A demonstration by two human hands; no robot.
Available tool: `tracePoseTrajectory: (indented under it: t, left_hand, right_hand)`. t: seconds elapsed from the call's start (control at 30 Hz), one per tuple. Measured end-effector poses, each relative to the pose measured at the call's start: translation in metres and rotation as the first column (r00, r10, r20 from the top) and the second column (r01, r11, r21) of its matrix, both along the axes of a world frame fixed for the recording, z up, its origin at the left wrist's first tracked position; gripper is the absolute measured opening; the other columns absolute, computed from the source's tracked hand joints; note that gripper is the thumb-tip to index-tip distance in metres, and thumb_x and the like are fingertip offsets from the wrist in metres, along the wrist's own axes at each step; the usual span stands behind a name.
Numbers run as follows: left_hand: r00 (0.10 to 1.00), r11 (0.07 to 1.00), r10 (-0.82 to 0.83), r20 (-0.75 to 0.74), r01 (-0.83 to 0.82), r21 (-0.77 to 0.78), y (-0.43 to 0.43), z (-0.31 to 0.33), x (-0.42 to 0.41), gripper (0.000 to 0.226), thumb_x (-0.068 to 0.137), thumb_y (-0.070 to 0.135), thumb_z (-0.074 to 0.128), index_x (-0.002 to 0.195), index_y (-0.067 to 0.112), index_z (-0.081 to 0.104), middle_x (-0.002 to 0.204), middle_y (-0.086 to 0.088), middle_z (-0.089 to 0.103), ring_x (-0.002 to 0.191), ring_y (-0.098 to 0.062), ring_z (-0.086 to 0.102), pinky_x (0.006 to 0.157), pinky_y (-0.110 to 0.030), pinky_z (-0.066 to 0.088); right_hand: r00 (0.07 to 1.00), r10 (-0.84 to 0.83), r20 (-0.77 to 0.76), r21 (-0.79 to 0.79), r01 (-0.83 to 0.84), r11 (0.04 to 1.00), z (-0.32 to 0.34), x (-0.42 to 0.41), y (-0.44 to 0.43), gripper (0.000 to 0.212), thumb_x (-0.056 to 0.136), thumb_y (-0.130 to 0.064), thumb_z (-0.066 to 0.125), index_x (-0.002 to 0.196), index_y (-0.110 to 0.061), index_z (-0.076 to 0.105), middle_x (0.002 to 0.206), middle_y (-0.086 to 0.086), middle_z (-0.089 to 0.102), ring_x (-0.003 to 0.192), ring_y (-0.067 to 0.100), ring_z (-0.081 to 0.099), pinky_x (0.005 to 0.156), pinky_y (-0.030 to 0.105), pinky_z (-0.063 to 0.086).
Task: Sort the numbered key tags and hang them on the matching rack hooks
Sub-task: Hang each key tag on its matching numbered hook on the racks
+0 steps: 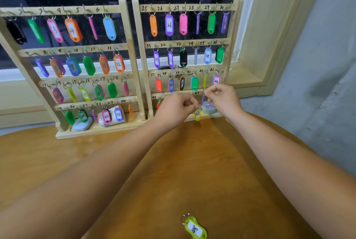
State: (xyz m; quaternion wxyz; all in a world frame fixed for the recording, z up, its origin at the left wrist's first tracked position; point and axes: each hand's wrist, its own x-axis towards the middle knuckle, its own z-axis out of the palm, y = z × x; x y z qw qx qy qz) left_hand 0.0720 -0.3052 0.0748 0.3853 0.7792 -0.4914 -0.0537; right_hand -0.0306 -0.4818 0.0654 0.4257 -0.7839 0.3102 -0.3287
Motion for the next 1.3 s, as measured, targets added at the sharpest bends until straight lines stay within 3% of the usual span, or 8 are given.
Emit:
tracePoseTrajectory:
  t: [0.07,0.17,0.3,0.47,0.63,0.83,1.1,1.3]
  left_hand:
    - [1.000,1.000,0.008,0.025,-0.008,0.002,-0.010,0.002,0.000,0.007,0.098,0.028,0.076,0.092,0.026,0.079,0.079,0.008,0.075,0.075,-0.006,0.066,0.065,-0.027,0.046]
    - [0.999,1.000,0.026,0.030,-0.026,-0.011,-0.024,0.003,-0.001,0.006,0.097,0.028,0.074,0.092,0.026,0.078,0.080,0.009,0.075,0.080,-0.008,0.070,0.073,-0.029,0.055]
    - [0.996,0.997,0.071,0.053,-0.069,-0.024,-0.042,0.005,0.005,0.010,0.095,0.027,0.072,0.087,0.030,0.074,0.077,0.009,0.074,0.078,-0.013,0.072,0.078,-0.039,0.062]
    - [0.984,0.993,0.118,0.131,-0.117,-0.016,-0.061,0.013,0.009,0.015,0.096,0.024,0.070,0.083,0.031,0.068,0.073,0.014,0.066,0.083,-0.018,0.070,0.076,-0.040,0.061]
    - [0.976,0.988,0.146,0.161,-0.152,0.027,-0.071,0.016,0.014,0.007,0.094,0.023,0.068,0.089,0.026,0.073,0.081,0.010,0.069,0.087,-0.021,0.069,0.077,-0.041,0.062]
    - [0.978,0.989,0.115,0.176,-0.130,0.076,-0.077,0.019,0.016,0.009,0.094,0.023,0.072,0.087,0.021,0.077,0.084,0.006,0.076,0.086,-0.019,0.071,0.077,-0.040,0.062]
    - [0.958,0.970,0.170,0.231,-0.204,0.130,-0.084,0.016,0.014,0.017,0.091,0.021,0.068,0.074,0.024,0.066,0.081,0.002,0.074,0.086,-0.024,0.070,0.073,-0.043,0.064]
    - [0.954,0.978,0.181,0.237,-0.199,0.054,-0.071,0.018,0.003,0.003,0.091,0.024,0.071,0.093,0.023,0.071,0.090,0.000,0.075,0.091,-0.027,0.069,0.075,-0.041,0.061]
  right_hand:
    - [1.000,-0.008,-0.013,0.007,0.008,1.000,0.000,0.004,0.001,0.012,0.097,-0.020,0.074,0.086,-0.020,0.078,0.068,-0.003,0.072,0.060,0.009,0.062,0.067,0.033,0.052]
    - [0.999,-0.012,-0.039,0.016,0.013,1.000,-0.002,0.009,0.002,0.016,0.099,-0.020,0.072,0.084,-0.021,0.076,0.061,-0.004,0.070,0.060,0.013,0.065,0.071,0.039,0.056]
    - [0.998,-0.059,-0.036,0.015,0.060,0.998,-0.005,0.005,0.006,0.020,0.101,-0.021,0.065,0.084,-0.023,0.075,0.059,-0.002,0.070,0.059,0.013,0.067,0.067,0.033,0.054]
    - [0.996,-0.088,0.008,0.021,0.088,0.996,-0.020,-0.019,0.020,0.018,0.100,-0.020,0.062,0.088,-0.024,0.075,0.068,-0.001,0.073,0.057,0.002,0.066,0.060,0.029,0.047]
    - [0.994,-0.077,0.075,0.127,0.067,0.990,-0.057,-0.055,0.044,0.016,0.101,-0.014,0.065,0.089,-0.020,0.073,0.062,-0.003,0.066,0.046,0.004,0.052,0.055,0.026,0.037]
    - [0.993,-0.061,0.100,0.065,0.054,0.996,-0.073,-0.082,0.069,0.015,0.101,-0.009,0.066,0.094,-0.020,0.073,0.067,0.005,0.069,0.058,0.002,0.061,0.057,0.012,0.041]
    - [0.999,0.035,0.018,0.020,-0.036,0.999,-0.075,-0.084,0.075,0.018,0.102,-0.013,0.066,0.092,-0.027,0.072,0.068,0.006,0.068,0.058,0.002,0.062,0.055,0.015,0.041]
    - [0.997,0.075,0.019,0.042,-0.076,0.996,-0.079,-0.087,0.079,0.017,0.102,-0.016,0.068,0.092,-0.029,0.072,0.069,-0.002,0.069,0.063,0.002,0.065,0.062,0.026,0.046]
